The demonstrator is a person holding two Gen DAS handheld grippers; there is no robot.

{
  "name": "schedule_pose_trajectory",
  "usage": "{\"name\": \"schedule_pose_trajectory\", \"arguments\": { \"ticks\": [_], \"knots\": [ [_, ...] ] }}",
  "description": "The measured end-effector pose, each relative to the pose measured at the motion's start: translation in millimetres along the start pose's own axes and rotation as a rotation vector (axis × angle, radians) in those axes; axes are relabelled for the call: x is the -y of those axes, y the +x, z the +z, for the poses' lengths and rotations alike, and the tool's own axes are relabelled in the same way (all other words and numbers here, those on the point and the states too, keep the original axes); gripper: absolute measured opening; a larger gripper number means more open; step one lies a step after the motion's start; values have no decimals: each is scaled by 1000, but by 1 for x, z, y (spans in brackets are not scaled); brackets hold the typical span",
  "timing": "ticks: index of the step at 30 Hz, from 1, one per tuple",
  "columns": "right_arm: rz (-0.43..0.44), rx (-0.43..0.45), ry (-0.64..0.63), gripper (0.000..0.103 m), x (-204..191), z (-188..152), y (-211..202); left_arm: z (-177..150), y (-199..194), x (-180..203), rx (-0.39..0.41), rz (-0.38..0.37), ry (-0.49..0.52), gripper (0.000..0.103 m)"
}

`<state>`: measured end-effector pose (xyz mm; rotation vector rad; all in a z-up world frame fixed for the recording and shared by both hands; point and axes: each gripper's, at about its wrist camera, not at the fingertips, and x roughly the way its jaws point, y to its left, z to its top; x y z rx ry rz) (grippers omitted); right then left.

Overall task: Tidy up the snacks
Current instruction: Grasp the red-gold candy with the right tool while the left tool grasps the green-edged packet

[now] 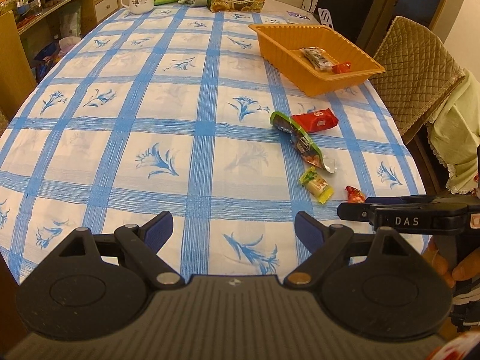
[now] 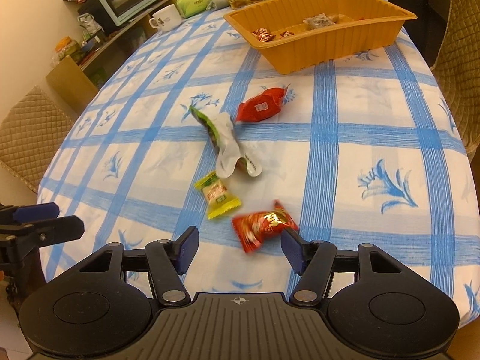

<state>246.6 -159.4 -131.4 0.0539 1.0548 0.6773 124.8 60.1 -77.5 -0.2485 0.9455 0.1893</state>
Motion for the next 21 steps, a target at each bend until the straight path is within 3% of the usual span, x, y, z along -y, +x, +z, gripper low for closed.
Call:
{"name": "schedule_pose_trajectory", "arguments": {
  "ticks": [12,21],
  "knots": [
    [-68,0,-94,38,-3,6,11,9,11,1,-10,3,-3,87],
    [-138,3,-289,23,-18,-2,16,16,20,11,-11,-9,5,87]
  ]
}}
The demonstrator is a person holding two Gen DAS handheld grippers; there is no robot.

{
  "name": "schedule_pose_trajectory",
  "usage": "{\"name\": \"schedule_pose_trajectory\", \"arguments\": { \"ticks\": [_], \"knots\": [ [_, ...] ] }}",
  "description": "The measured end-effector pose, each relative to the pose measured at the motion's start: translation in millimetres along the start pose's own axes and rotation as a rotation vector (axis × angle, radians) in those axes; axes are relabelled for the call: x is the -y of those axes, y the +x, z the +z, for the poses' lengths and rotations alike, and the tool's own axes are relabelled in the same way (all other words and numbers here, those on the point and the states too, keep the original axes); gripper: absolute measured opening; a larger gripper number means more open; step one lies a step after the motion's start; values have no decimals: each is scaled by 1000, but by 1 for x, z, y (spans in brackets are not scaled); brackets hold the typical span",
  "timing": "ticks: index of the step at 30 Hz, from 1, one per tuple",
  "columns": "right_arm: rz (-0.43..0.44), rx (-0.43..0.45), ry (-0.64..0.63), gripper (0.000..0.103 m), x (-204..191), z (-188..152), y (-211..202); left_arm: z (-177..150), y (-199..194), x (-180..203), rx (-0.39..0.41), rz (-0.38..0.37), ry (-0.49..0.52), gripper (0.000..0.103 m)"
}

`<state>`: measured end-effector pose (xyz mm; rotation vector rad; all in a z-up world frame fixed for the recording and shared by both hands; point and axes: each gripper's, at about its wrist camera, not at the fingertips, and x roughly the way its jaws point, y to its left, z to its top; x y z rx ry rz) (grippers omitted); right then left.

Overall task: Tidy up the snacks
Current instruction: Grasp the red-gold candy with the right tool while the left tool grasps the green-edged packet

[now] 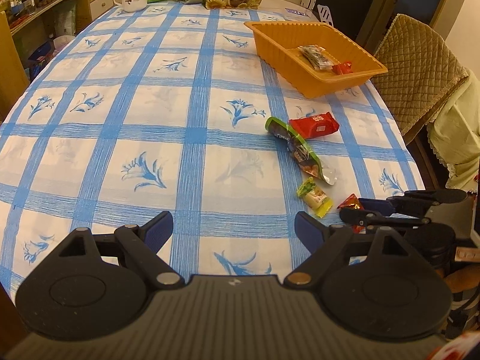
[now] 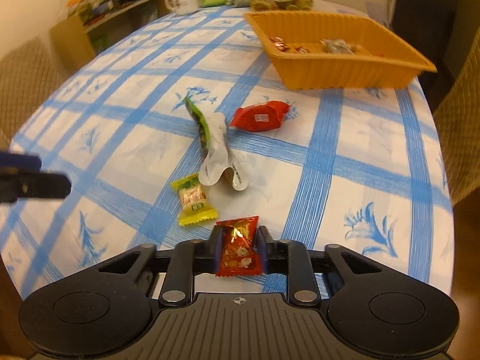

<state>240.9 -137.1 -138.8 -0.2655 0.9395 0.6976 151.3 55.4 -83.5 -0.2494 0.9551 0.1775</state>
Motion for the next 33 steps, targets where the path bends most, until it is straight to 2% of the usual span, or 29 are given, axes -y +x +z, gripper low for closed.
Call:
{"name": "schedule_pose_trajectory", "arguments": {
  "ticks": [5,20,26,33],
  "knots": [
    [12,0,-8,21,5,0,-2,4,4,9,8,-15,1,86],
    [15,95,103,21,72,25,-39,32,38,54,41,-69,-24,81],
    [16,104,119,21,98,30,-42,46,60,67,45,-67,-54,73],
    [25,109,120,21,120,38,-37,57,89,73,17,-24,-100,57]
  ]
}}
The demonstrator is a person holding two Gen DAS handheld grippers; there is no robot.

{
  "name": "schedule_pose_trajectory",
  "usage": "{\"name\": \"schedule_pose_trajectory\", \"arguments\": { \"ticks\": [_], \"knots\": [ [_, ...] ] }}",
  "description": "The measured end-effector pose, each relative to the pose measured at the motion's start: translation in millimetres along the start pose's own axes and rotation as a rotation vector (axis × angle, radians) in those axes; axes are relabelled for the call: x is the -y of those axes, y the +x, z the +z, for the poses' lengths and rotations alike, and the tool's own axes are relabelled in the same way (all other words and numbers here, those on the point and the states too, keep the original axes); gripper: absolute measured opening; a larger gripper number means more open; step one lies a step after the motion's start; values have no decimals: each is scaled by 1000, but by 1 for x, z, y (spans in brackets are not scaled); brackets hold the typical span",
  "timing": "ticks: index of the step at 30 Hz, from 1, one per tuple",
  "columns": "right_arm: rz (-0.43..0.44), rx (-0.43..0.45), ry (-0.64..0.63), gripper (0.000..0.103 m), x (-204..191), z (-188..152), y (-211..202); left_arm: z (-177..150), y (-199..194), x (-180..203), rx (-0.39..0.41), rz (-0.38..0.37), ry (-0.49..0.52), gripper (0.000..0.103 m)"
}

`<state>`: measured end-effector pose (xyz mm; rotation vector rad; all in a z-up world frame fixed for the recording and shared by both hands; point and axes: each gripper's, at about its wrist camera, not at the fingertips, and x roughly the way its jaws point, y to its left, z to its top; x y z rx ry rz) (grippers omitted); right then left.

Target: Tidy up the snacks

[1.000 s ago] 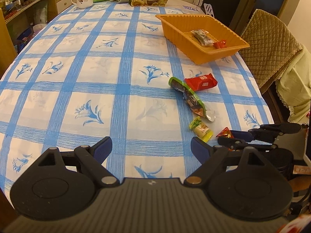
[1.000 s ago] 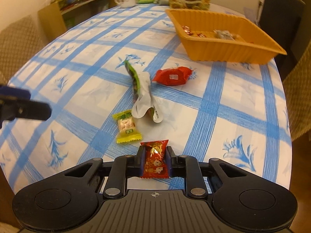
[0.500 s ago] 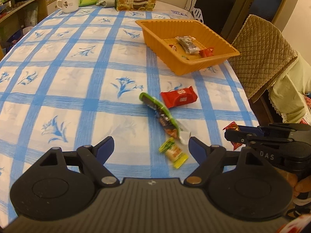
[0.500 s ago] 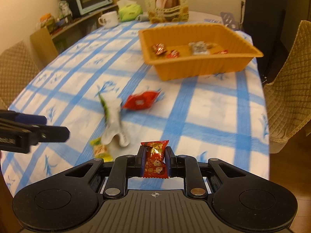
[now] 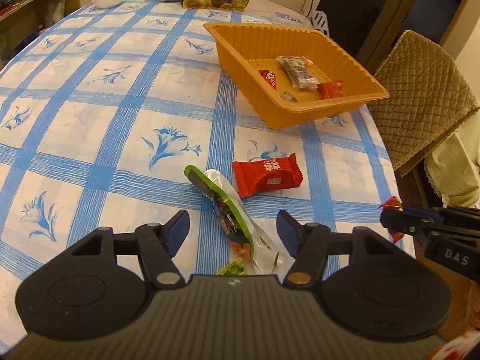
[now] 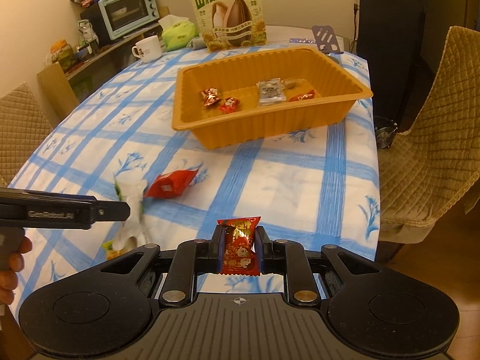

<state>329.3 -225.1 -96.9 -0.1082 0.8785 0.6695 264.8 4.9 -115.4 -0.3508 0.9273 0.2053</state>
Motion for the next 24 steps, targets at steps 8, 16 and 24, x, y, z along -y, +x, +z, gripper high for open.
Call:
{"name": "schedule_pose_trajectory", "arguments": {
  "ticks": [8,16,24],
  "knots": [
    [21,-7,-10,21,12,7,7,5,18,2,-43,28,-43,37],
    [34,-15,-20,21,17,10,10,8,27,4,-73,45,-74,29],
    [35,-14,-22,21,18,9,10,12,28,8,-68,54,-74,20]
  ]
}}
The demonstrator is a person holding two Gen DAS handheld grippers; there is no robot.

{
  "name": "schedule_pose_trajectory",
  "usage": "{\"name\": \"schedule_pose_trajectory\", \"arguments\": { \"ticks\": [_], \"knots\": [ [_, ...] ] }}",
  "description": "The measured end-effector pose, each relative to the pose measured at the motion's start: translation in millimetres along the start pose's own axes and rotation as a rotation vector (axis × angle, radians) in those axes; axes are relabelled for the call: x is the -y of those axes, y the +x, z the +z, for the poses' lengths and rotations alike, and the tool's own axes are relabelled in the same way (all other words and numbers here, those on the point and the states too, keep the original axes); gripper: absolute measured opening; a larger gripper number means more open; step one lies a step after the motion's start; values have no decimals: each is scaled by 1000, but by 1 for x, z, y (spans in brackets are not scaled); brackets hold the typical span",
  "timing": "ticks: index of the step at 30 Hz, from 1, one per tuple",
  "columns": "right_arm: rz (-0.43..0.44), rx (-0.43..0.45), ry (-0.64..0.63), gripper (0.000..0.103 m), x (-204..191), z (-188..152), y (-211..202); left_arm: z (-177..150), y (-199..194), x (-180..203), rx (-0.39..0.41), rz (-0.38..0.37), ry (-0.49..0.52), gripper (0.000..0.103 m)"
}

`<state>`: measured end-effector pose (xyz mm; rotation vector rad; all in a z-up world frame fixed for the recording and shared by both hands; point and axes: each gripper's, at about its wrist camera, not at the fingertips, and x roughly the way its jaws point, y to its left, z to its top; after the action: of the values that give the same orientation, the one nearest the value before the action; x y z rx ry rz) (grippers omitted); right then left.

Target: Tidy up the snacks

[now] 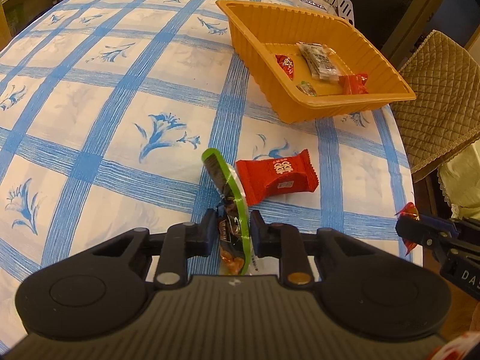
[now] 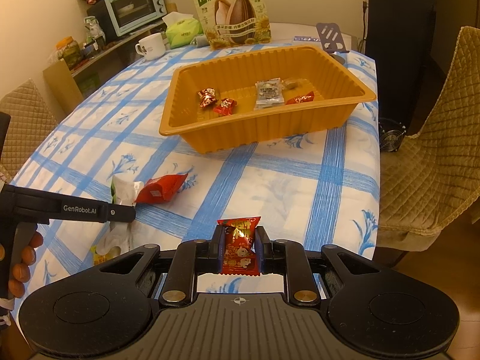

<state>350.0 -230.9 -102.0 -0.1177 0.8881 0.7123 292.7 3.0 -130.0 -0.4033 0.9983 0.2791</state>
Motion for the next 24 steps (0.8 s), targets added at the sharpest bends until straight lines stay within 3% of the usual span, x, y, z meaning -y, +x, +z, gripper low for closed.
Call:
{"name": "schedule_pose_trajectory", "arguments": {
  "ticks": [11,24],
  "knots": [
    [5,21,-1,21,2,3,-7,1,-19,-7,37,-15,-11,19],
    [48,67,-8,21,-1,17,-18,14,-75,-17,132,-42,-48,19]
  ]
}}
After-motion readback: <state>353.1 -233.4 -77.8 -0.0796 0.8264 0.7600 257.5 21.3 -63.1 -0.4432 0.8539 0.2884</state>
